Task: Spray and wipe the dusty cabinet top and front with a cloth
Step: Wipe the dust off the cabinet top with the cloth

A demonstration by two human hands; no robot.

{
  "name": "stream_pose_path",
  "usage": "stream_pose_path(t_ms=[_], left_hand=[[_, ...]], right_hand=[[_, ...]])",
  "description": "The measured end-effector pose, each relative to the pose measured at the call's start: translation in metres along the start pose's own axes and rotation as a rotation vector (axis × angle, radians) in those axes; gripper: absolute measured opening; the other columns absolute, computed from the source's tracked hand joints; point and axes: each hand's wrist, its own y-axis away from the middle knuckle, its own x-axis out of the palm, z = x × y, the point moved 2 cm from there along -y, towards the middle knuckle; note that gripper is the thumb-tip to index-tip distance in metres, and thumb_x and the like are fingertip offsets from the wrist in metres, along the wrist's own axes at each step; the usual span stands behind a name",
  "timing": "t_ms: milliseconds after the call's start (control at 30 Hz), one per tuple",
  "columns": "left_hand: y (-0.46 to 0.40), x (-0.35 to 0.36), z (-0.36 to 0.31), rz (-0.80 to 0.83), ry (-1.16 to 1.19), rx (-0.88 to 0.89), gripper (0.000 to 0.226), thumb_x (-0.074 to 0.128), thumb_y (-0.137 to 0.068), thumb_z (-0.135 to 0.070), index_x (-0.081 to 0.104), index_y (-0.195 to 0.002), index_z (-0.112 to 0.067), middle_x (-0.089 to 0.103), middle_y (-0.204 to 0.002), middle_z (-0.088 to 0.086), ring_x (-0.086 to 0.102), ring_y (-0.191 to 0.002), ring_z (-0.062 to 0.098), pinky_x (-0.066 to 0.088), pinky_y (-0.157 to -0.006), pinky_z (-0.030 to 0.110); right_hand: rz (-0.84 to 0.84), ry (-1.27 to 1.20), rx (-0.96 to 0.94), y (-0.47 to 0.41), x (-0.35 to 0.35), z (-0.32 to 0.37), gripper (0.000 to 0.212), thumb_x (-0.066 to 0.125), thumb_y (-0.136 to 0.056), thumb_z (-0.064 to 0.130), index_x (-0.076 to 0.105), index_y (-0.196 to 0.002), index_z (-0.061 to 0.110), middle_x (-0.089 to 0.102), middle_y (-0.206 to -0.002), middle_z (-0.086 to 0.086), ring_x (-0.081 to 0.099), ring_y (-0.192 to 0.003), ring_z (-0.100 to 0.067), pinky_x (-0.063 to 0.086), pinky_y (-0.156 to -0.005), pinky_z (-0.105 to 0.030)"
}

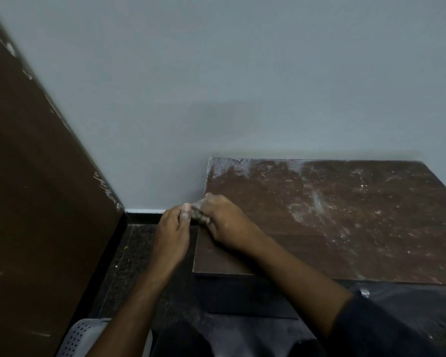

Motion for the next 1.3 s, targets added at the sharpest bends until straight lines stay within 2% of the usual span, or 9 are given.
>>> stream_pose_path(t_ms=[67, 200, 467, 633, 733, 833, 1000, 1167, 1300], left_hand=[[0.002, -0.001, -0.001, 0.021, 0.008, -0.014, 0.031, 0.043, -0.101, -0.035, 0.065, -0.101, -0.015, 0.065, -0.097, 0.004, 0.059, -0.092, 0.021, 0.038, -0.073, 0.028], [0.006, -0.005, -0.009, 0.013, 0.036, -0.052, 0.036, 0.046, -0.099, -0.037, 0.063, -0.12, -0.013, 0.065, -0.114, 0.0, 0.058, -0.1, 0.012, 0.039, -0.077, 0.021], [0.014, 0.005, -0.028, -0.066, 0.014, 0.146, 0.024, 0.057, -0.091, -0.005, 0.069, -0.111, -0.013, 0.064, -0.11, -0.002, 0.057, -0.094, 0.002, 0.036, -0.08, -0.002], [0.022, 0.03, -0.049, 0.071, -0.196, 0.374, 0.02, 0.054, -0.091, -0.021, 0.068, -0.105, -0.026, 0.06, -0.107, -0.012, 0.053, -0.103, 0.006, 0.038, -0.092, 0.025], [0.024, 0.042, -0.066, 0.095, -0.264, 0.39, 0.023, 0.05, -0.088, -0.03, 0.066, -0.105, -0.032, 0.059, -0.108, -0.015, 0.05, -0.105, 0.009, 0.032, -0.091, 0.03], [0.025, 0.054, -0.074, 0.142, -0.27, 0.408, 0.026, 0.048, -0.086, -0.034, 0.065, -0.105, -0.032, 0.058, -0.107, -0.015, 0.05, -0.103, 0.012, 0.039, -0.092, 0.035], [0.021, 0.061, -0.072, 0.181, -0.299, 0.4, 0.024, 0.05, -0.087, -0.034, 0.066, -0.105, -0.034, 0.058, -0.107, -0.015, 0.051, -0.101, 0.013, 0.041, -0.089, 0.036], [0.02, 0.064, -0.076, 0.185, -0.3, 0.401, 0.019, 0.06, -0.09, -0.024, 0.067, -0.106, -0.03, 0.059, -0.109, -0.014, 0.05, -0.102, 0.01, 0.039, -0.088, 0.03], [0.023, 0.07, -0.08, 0.197, -0.264, 0.384, 0.019, 0.06, -0.09, -0.022, 0.067, -0.106, -0.029, 0.059, -0.109, -0.013, 0.05, -0.103, 0.012, 0.039, -0.09, 0.031]], right_hand=[[-0.06, 0.023, 0.109, -0.02, -0.009, -0.026, 0.017, 0.056, -0.097, 0.015, 0.065, -0.109, 0.007, 0.063, -0.106, -0.011, 0.054, -0.099, -0.027, 0.048, -0.091, -0.046], [-0.077, 0.033, 0.182, -0.037, -0.01, -0.03, 0.021, 0.059, -0.095, 0.014, 0.065, -0.112, 0.002, 0.06, -0.108, -0.015, 0.053, -0.1, -0.033, 0.048, -0.091, -0.05], [0.042, -0.15, -0.035, 0.084, -0.017, 0.043, 0.031, 0.058, -0.097, 0.01, 0.062, -0.129, 0.012, 0.061, -0.126, -0.003, 0.053, -0.116, -0.019, 0.039, -0.11, -0.032], [-0.065, -0.054, 0.145, 0.128, -0.05, -0.008, 0.04, 0.061, -0.094, 0.006, 0.062, -0.133, 0.014, 0.063, -0.129, 0.001, 0.054, -0.123, -0.015, 0.031, -0.121, -0.031], [-0.166, 0.056, 0.351, 0.122, -0.059, -0.035, 0.035, 0.058, -0.098, 0.013, 0.062, -0.132, 0.014, 0.062, -0.122, -0.002, 0.052, -0.121, -0.02, 0.038, -0.115, -0.035], [-0.218, 0.037, 0.369, 0.116, -0.048, -0.019, 0.03, 0.052, -0.101, 0.018, 0.062, -0.13, 0.016, 0.061, -0.116, 0.0, 0.052, -0.112, -0.018, 0.039, -0.113, -0.034], [-0.156, 0.02, 0.292, 0.145, -0.057, -0.027, 0.038, 0.057, -0.098, 0.015, 0.061, -0.135, 0.02, 0.062, -0.128, 0.005, 0.051, -0.12, -0.012, 0.032, -0.119, -0.03], [-0.27, 0.115, 0.533, 0.149, -0.077, -0.054, 0.031, 0.058, -0.097, 0.012, 0.063, -0.128, 0.016, 0.059, -0.114, 0.001, 0.048, -0.108, -0.017, 0.049, -0.097, -0.042], [-0.192, 0.004, 0.328, 0.161, -0.056, -0.006, 0.038, 0.054, -0.095, 0.01, 0.062, -0.132, 0.017, 0.061, -0.127, 0.003, 0.051, -0.12, -0.016, 0.037, -0.116, -0.033]])
